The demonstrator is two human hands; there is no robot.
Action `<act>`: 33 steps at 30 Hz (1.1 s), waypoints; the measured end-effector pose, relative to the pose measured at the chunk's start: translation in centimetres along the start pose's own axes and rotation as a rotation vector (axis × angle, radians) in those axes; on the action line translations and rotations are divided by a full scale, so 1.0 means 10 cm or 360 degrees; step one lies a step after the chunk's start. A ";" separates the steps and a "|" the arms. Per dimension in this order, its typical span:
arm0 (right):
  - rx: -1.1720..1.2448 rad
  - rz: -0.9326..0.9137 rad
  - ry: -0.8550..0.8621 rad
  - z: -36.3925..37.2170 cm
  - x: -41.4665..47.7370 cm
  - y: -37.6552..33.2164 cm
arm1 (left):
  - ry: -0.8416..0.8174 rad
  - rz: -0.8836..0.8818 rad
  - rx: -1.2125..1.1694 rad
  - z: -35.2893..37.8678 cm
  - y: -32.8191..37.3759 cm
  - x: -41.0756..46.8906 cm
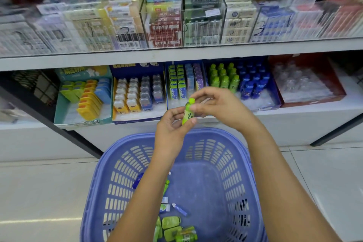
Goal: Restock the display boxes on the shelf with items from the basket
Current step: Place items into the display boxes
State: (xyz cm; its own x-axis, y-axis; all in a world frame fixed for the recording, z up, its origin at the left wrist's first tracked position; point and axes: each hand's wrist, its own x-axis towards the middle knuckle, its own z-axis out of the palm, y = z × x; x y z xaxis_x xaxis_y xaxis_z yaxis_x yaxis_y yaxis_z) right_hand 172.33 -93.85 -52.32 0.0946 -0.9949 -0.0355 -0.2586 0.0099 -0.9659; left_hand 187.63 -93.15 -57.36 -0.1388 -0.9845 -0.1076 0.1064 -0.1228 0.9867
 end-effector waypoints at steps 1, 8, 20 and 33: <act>-0.0028 0.0000 0.0003 0.04 -0.01 -0.01 | 0.0013 0.0030 0.0007 0.00 0.00 0.01; -0.0269 -0.0139 0.0738 -0.20 0.11 0.11 | -0.0212 0.0445 0.1268 -0.12 -0.11 0.05; -0.1021 -0.0112 0.0713 -0.46 0.41 0.52 | -0.0436 0.0596 0.1759 -0.25 -0.23 0.11; -0.0805 0.0205 0.0694 -0.43 0.48 0.52 | -0.0479 0.0472 0.1585 -0.27 -0.20 0.12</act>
State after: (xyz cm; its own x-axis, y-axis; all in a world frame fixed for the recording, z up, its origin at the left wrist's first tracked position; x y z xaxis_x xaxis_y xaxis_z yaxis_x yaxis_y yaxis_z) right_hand 167.31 -99.03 -56.46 -0.3359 -0.9395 0.0671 -0.6698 0.1882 -0.7183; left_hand 189.92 -94.46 -59.79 -0.4900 -0.8702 0.0523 -0.6535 0.4064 0.6386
